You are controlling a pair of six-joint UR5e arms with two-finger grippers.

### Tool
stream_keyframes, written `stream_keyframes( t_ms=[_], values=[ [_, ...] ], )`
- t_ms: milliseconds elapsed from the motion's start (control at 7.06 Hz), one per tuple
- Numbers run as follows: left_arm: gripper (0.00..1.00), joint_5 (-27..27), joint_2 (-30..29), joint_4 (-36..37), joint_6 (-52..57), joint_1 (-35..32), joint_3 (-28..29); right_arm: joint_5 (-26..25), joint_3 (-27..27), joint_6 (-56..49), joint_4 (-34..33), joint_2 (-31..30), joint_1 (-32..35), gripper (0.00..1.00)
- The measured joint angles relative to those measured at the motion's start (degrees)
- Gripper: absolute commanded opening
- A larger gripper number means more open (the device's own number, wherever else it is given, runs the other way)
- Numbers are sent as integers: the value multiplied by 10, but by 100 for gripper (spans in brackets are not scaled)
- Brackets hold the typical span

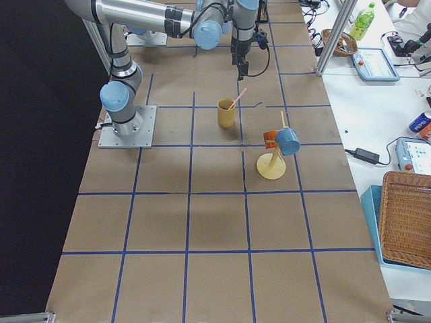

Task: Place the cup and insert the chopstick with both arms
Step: 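Carry the blue cup with the left gripper toward the table center and set it down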

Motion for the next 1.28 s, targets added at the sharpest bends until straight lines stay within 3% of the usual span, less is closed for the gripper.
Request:
stream_keyframes(
  t_ms=[425, 992, 1133, 1275],
  values=[
    [0, -18, -97, 1, -151, -102, 99, -20, -29, 29, 29, 31, -8, 100],
    [1, -47, -152, 57, -173, -125, 104, -18, -63, 96, 108, 55, -13, 100],
    [18, -49, -159, 64, -174, -127, 104, -20, -69, 103, 113, 65, -13, 100],
    [72, -51, -165, 67, -175, -128, 108, -20, -77, 105, 115, 77, -13, 100]
  ],
)
